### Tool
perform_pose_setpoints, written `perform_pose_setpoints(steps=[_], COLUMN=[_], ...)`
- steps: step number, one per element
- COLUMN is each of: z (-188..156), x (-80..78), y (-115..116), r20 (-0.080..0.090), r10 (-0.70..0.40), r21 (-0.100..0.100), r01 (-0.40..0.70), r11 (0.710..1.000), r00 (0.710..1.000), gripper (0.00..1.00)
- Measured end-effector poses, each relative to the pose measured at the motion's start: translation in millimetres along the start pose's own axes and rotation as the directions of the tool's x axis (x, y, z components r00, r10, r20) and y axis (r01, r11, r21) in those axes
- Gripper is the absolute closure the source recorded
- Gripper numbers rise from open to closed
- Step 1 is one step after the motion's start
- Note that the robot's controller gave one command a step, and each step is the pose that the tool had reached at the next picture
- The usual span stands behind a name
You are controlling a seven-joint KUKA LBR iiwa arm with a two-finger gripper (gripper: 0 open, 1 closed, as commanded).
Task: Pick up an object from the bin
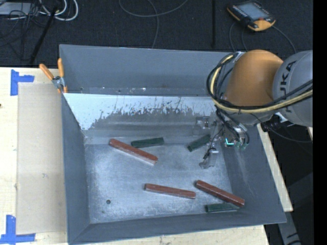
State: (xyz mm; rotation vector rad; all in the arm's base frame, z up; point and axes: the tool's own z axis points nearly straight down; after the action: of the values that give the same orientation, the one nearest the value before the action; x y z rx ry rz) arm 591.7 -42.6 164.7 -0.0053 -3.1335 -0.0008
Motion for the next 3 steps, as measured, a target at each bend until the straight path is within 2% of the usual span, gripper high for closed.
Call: perform_pose_setpoints(steps=[1,2,3], z=[-4,50,96], x=[-1.7,-19.9,-30.5], y=[0,-33,-47], r20=[0.007,0.014,0.011], r10=[-0.001,0.07,0.058], r21=[0.001,-0.001,0.0], r01=[0.001,-0.07,-0.058], r11=[1.0,0.998,0.998], r00=[1.0,0.997,0.998], gripper=[0.0,0.0,0.0])
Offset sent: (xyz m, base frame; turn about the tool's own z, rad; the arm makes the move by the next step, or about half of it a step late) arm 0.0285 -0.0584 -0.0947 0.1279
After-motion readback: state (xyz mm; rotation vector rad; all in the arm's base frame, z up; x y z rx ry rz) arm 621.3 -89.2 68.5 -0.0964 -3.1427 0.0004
